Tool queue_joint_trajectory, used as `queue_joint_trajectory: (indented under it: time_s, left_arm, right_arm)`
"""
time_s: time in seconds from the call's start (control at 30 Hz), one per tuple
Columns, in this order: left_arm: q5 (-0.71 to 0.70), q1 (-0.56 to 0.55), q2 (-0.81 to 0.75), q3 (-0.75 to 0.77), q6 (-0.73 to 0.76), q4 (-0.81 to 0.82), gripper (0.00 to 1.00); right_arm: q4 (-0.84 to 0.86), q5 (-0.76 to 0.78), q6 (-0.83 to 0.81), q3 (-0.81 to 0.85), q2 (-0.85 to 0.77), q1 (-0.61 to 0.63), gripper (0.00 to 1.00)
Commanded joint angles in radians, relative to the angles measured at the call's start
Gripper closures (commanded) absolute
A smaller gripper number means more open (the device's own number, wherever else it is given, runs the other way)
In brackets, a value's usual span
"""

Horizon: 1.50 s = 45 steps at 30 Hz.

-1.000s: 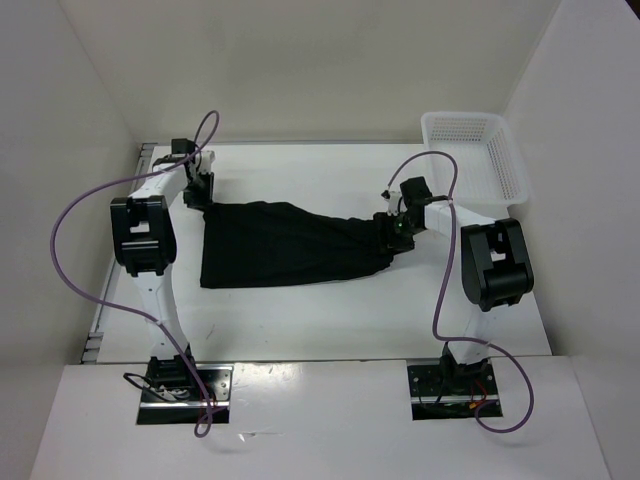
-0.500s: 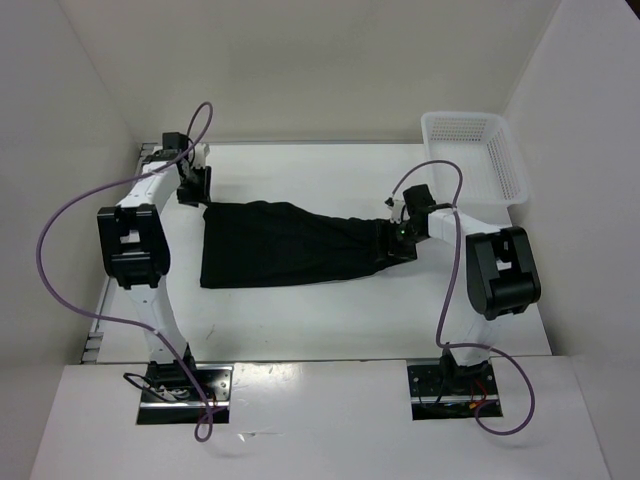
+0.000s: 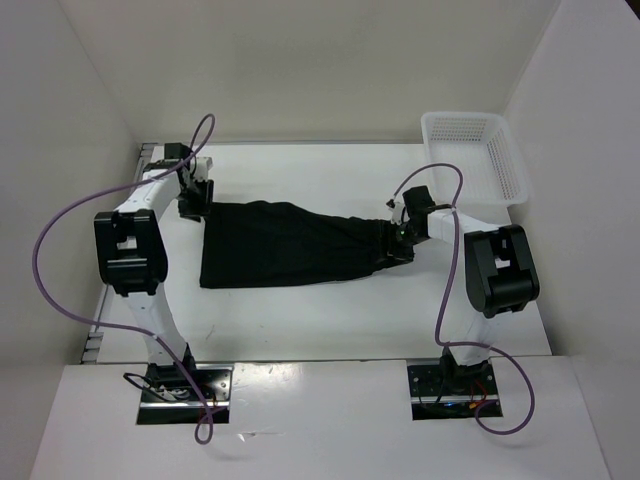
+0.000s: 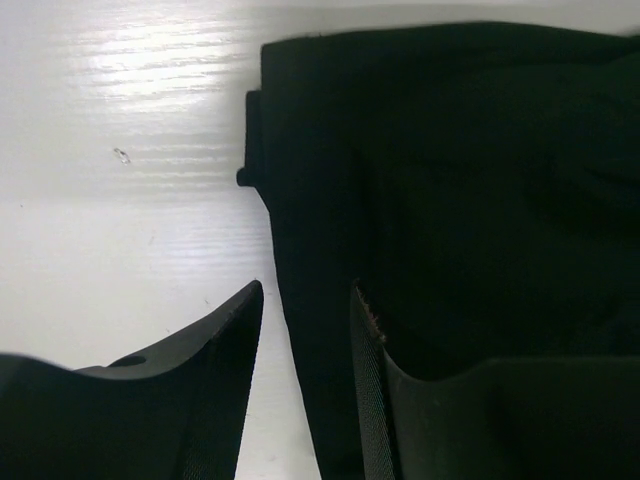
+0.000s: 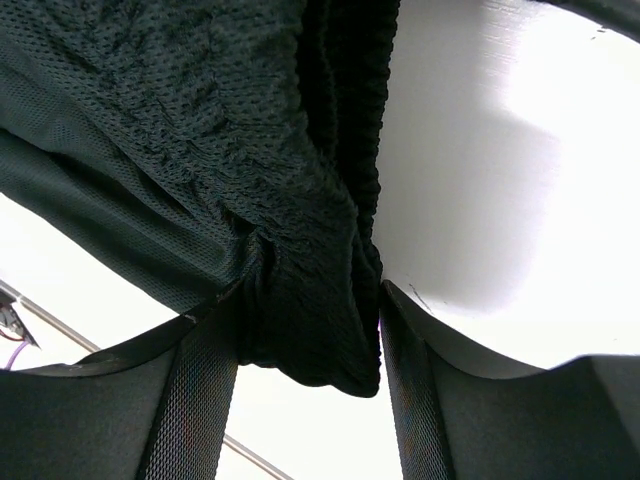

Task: Fold and stack the shorts
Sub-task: Fold the shorts

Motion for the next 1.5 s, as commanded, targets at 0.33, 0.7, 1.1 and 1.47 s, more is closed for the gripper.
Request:
queue_joint_trajectory:
  time_s: [0.33,0.7,1.1,1.47]
  left_arm:
    - [0.141,-0.132,-0.076,-0.013,0.004,-0.064,0.52]
    - [0.268,-0.394,0.074,0.16,0.004,-0.035,0.48]
    - [0.21,-0.543,0.22,0.202,0.004,0.06,0.48]
    - [0.165,-0.586,0.237,0.252,0.004,0.071,0.48]
  right_arm:
    - [0.022,-0.001,-0.024,0.026,0.003,0.01,0.61]
    - [0.022,0.056,-0.055,0.11,0.013,0.019,0.77]
    - [0.022,0.094,-0.093,0.156,-0.04,0.019,0.85]
    - [0.022,0.16,-0.188,0.266,-0.049,0.019,0.92]
